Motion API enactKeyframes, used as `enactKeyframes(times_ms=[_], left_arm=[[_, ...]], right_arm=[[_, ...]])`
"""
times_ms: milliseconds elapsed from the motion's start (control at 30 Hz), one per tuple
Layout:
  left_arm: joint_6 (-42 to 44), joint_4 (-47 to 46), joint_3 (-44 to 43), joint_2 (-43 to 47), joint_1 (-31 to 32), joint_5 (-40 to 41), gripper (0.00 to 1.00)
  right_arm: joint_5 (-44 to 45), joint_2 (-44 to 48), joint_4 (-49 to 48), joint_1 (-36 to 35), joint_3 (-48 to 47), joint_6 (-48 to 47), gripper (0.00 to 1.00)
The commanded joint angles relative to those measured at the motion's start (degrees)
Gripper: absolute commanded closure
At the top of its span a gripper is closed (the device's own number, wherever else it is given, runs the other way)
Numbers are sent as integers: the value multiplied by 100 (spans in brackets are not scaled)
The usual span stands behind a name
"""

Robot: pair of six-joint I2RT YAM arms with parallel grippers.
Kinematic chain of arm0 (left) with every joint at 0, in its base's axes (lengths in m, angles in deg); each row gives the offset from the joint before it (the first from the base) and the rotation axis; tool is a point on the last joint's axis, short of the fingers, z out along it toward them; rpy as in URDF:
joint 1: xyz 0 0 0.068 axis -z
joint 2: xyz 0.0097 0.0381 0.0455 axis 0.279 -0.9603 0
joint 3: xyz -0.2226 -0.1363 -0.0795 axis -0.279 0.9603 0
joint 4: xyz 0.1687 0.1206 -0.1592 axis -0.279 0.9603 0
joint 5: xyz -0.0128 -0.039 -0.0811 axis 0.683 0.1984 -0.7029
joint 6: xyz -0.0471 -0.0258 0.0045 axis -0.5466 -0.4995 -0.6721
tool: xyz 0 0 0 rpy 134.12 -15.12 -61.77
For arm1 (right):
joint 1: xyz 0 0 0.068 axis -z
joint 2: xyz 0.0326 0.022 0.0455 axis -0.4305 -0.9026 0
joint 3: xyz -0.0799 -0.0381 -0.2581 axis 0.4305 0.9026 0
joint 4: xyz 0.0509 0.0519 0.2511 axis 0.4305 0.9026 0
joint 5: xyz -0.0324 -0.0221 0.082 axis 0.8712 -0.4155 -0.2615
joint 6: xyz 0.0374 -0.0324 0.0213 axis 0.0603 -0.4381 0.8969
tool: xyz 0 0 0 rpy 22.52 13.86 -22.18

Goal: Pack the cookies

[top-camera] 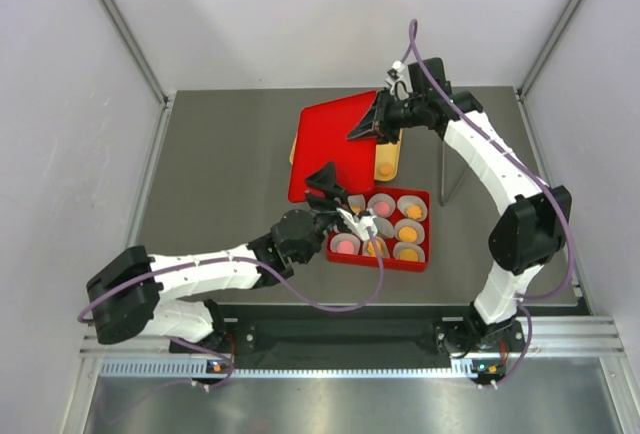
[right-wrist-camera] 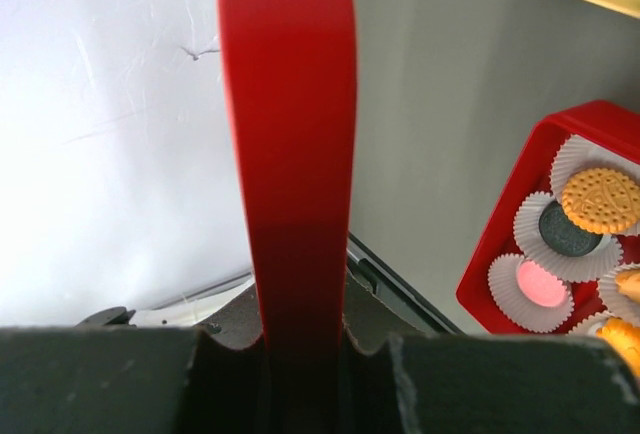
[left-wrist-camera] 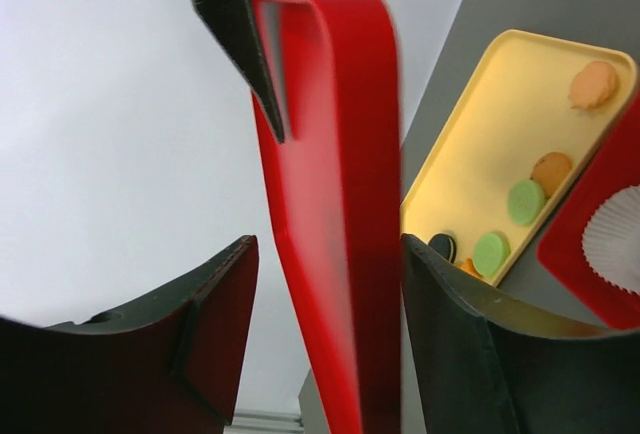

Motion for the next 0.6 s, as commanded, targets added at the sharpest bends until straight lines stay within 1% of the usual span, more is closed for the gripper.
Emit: enactKeyframes(times_ms=[0,33,100,167,233,333,367,400,433,467,567], left_arm=[[192,-812,-304,-132,-76,-4,37],[227,-856,-313,-167,-84,14,41],[332,-1163,-339,-298,-111,137,43],[341,-1191,-374,-317,-137,120,45],[262,-1103,-436,-352,-172,49,51],[175,-1261,-515,-431,-234,93,63],[131,-1252,-559,-449,-269,93,73],[43,-1191,-646,-457,-278,93,79],[-18,-1139,-699,-449,-286,84,87],[-80,-1095,-743,-457,-287,84,100],[-168,-989,-919,-493,-304,58,100]], right_arm=[[-119,418,-253,-87,-5,57,100],[-119,418,-270,-96,3,74,100],[-119,435,-297,-105,30,83,100],[-119,470,-314,-114,65,118,100],[-119,488,-341,-114,65,136,100],[-101,549,-376,-123,91,162,100],[-101,567,-385,-123,126,171,100],[-101,576,-411,-123,144,188,100],[-101,602,-429,-131,179,197,100],[-101,602,-446,-149,197,206,100],[-31,638,-455,-158,188,180,98]])
